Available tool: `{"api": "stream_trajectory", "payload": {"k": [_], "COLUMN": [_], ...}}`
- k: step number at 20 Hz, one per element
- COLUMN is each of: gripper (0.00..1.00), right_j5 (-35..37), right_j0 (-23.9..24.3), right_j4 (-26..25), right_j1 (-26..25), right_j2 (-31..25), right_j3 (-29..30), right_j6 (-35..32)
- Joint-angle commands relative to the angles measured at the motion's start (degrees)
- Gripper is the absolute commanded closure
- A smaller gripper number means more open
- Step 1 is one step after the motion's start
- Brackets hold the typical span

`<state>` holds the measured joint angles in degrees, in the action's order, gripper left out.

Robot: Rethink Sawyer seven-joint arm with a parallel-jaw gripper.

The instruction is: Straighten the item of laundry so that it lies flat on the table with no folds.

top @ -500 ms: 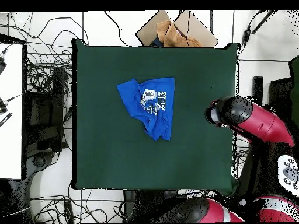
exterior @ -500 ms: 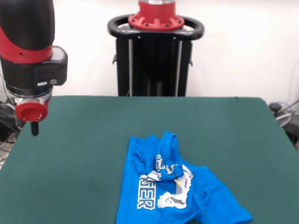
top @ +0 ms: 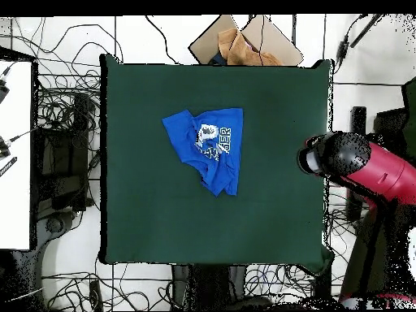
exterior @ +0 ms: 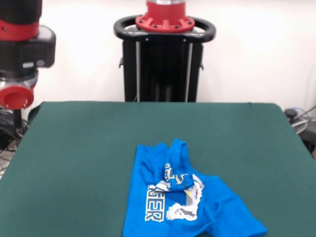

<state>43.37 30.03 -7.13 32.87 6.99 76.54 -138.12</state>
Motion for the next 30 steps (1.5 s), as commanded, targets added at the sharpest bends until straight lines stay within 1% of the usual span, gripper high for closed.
{"api": "stream_trajectory", "payload": {"k": [1, 5, 9, 15, 23, 30], "gripper": [1.0, 1.0, 1.0, 1.0, 1.0, 1.0], "right_j5": [10.27, 10.93, 10.52, 12.12, 11.82, 7.49], "right_j0": [-4.34, -5.68, -7.02, -9.81, -11.83, -13.42], "right_j4": [2.14, 4.66, 6.32, 6.63, 7.19, 7.61], "right_j1": [4.32, 4.36, 4.66, 4.25, 2.97, -0.44], "right_j2": [-7.15, -8.04, -8.32, -6.6, -5.25, -5.05], "right_j3": [0.92, 2.38, 4.21, 2.85, 1.28, -0.08], "right_j6": [3.73, 0.72, -0.15, -2.34, -4.12, -6.79]}}
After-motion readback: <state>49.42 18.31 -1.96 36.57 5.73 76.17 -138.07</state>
